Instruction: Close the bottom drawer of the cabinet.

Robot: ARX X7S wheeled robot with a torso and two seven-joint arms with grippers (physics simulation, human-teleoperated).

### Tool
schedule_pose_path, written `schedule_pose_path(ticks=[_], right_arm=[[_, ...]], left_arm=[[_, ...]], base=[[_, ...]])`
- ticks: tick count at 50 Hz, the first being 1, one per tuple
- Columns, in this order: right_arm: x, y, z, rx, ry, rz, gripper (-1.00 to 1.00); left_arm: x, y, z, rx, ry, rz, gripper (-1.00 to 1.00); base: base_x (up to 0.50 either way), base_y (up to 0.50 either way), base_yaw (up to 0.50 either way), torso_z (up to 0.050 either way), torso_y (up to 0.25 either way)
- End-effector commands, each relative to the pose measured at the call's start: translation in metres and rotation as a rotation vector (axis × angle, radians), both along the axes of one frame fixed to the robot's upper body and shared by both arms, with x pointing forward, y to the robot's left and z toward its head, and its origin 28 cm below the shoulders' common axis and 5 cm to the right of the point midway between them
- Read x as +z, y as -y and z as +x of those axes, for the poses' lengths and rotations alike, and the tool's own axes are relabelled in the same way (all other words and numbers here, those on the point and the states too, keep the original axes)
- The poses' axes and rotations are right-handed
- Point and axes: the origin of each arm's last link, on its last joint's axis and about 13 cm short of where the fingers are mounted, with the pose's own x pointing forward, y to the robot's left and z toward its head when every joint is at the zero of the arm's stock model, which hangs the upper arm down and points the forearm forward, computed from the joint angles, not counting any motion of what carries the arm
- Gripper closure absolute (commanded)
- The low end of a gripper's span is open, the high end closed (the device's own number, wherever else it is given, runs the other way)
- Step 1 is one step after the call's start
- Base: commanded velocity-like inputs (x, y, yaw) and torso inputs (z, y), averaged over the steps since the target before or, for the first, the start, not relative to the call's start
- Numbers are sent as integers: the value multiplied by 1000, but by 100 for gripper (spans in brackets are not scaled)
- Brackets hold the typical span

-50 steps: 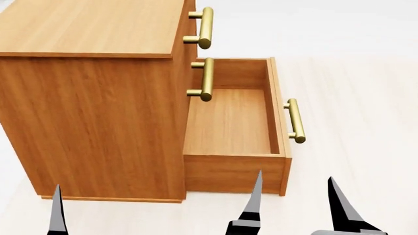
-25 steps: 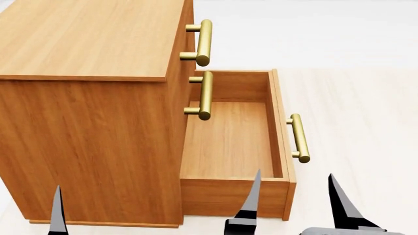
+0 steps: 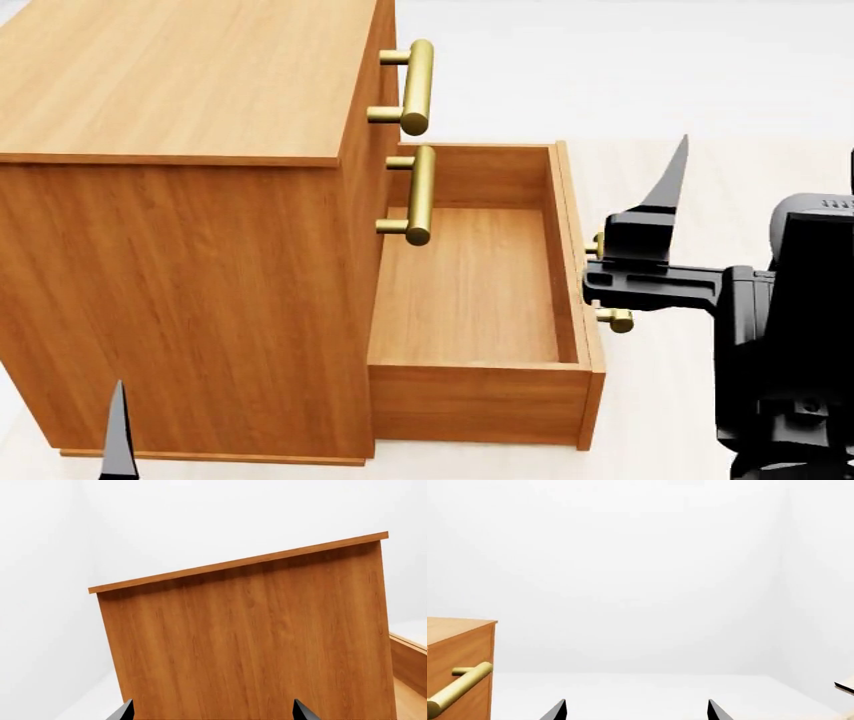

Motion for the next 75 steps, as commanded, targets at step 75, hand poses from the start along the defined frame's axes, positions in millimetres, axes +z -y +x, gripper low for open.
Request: schedule_pose_path(ticks=[75], right_arm=[[-201,34,57,-26,-501,-26,-100]], left_arm=[[-4,1,2,-5,-8,6,-100]], base=[[0,0,0,0,0]])
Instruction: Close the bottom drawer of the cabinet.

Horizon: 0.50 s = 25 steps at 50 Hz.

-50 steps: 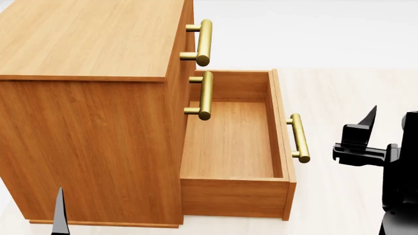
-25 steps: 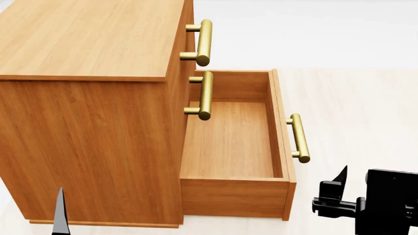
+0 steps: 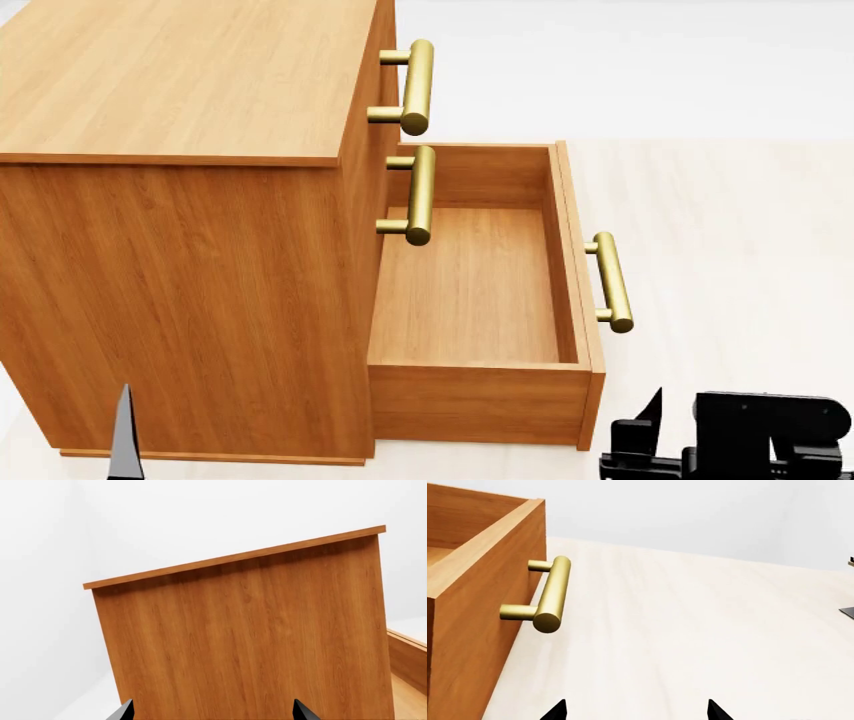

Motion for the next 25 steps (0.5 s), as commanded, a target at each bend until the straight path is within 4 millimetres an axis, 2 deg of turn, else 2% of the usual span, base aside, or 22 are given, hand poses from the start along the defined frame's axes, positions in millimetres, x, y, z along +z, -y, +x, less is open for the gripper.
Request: schedule_pose_path(ticks=[1,25], right_arm=[[-9,-10,3,37,-24,-8,-100],[1,-31,15,118,-3,-8,-100]], left_arm=[[-1,0,1,-2,0,3,-100],[-2,3,-2,-7,-1,17,-100]], base=[[0,0,0,0,0],[0,0,0,0,0]])
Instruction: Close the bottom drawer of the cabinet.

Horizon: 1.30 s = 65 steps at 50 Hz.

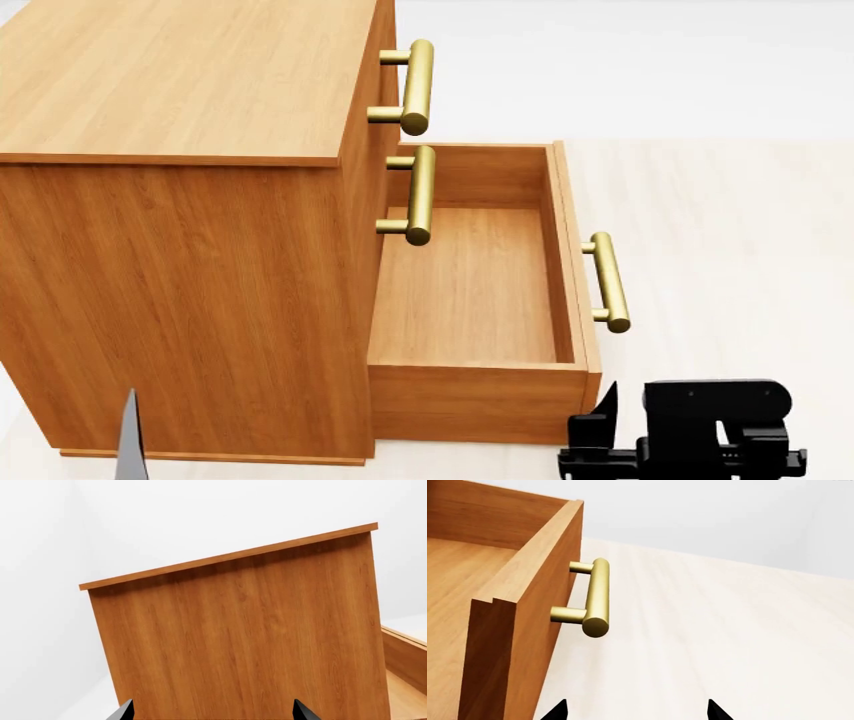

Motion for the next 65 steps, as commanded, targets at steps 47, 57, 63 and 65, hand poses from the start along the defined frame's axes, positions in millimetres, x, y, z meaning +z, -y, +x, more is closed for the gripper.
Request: schedule_pose_path(ticks=[47,57,63,65], right_arm=[[13,-70,1,320,51,-44,-100],[13,-79,6,306,47,-19,-100],[16,-87,7,317,42,-13,-100],[17,-88,8,314,42,-8,-100]], left_arm=[[0,4,-2,-12,2,7,-100],[-1,5,-2,-18,3,10,-100],[-1,6,-3,-19,7,23,-100],[-1,6,-3,-20,7,22,-100]], base=[[0,0,0,0,0],[0,0,0,0,0],[0,0,0,0,0],[0,0,0,0,0]])
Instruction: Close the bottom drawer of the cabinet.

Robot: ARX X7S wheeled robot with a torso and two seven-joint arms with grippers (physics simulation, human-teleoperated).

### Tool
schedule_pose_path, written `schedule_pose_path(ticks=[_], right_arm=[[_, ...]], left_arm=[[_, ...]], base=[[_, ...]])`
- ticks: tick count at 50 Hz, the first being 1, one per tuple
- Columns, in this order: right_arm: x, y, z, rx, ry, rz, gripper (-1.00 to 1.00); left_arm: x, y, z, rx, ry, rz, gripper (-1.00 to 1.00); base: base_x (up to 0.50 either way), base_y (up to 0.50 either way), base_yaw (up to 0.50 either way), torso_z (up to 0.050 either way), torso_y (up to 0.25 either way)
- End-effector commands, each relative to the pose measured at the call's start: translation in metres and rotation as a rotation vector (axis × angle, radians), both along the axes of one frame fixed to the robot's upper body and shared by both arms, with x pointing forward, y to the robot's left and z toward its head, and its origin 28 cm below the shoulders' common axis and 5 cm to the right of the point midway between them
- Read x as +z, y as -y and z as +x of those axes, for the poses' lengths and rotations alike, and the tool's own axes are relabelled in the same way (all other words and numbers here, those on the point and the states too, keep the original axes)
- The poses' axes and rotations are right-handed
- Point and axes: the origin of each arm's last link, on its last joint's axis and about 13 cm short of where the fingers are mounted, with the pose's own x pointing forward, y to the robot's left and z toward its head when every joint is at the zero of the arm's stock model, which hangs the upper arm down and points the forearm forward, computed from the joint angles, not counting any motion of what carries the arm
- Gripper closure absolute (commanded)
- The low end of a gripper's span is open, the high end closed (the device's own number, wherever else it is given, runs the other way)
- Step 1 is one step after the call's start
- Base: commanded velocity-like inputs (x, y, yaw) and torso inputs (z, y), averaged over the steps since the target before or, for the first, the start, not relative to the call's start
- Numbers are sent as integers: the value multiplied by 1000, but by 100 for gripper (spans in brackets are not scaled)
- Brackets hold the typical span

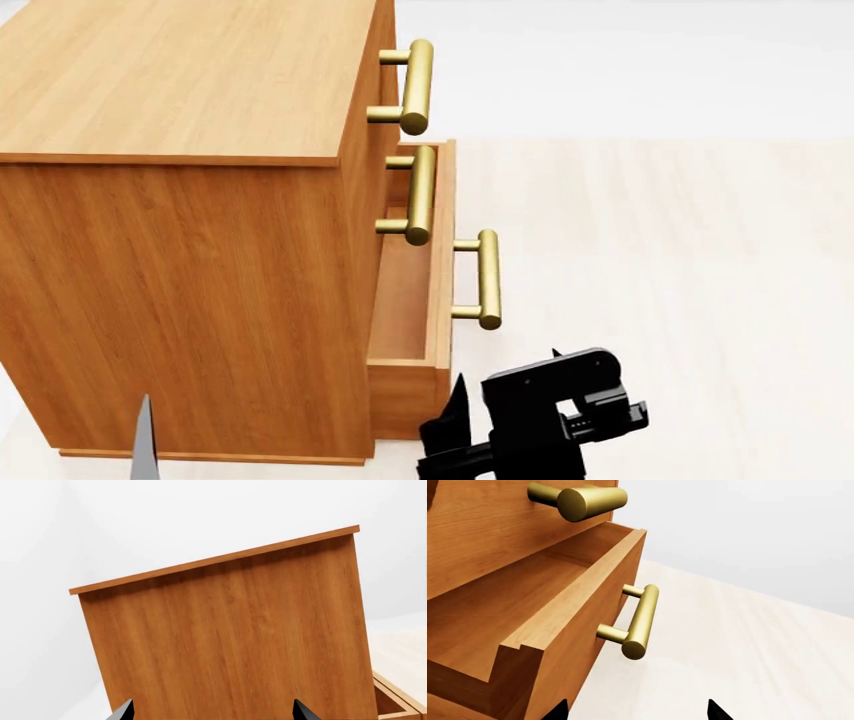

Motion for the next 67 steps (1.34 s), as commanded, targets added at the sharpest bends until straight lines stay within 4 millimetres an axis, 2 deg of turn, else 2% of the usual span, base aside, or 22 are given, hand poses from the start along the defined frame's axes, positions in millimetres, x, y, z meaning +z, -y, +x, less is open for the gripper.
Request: schedule_pose_path(ticks=[1,20,30,40,54,57,62,67], right_arm=[[9,-14,5,19,2,37,-100],[15,-35,1,81,7,48,-100],[24,-46,-7,200,16,36,-100],[36,-49,-17,349,-1,70,-100],[43,-43,-14,382,-27,98,-100],[43,-42,-13,364,-12,111,-100],[38,-35,-12,236,69,109,-100],[47,-20,-16,88,205,134,-100]], left_arm=[[-1,1,-1,-5,2,8,-100],[0,3,-2,-16,4,10,-100],[0,4,-3,-14,5,11,-100],[0,4,-3,-15,4,11,-100],[-1,4,-3,-18,1,13,-100],[-1,4,-3,-17,2,14,-100],[0,3,-3,-14,6,11,-100],[4,-4,-2,5,27,4,-100]], base=[[0,0,0,0,0],[0,0,0,0,1],[0,0,0,0,1],[0,0,0,0,0],[0,0,0,0,1],[0,0,0,0,0],[0,0,0,0,2],[0,0,0,0,0]])
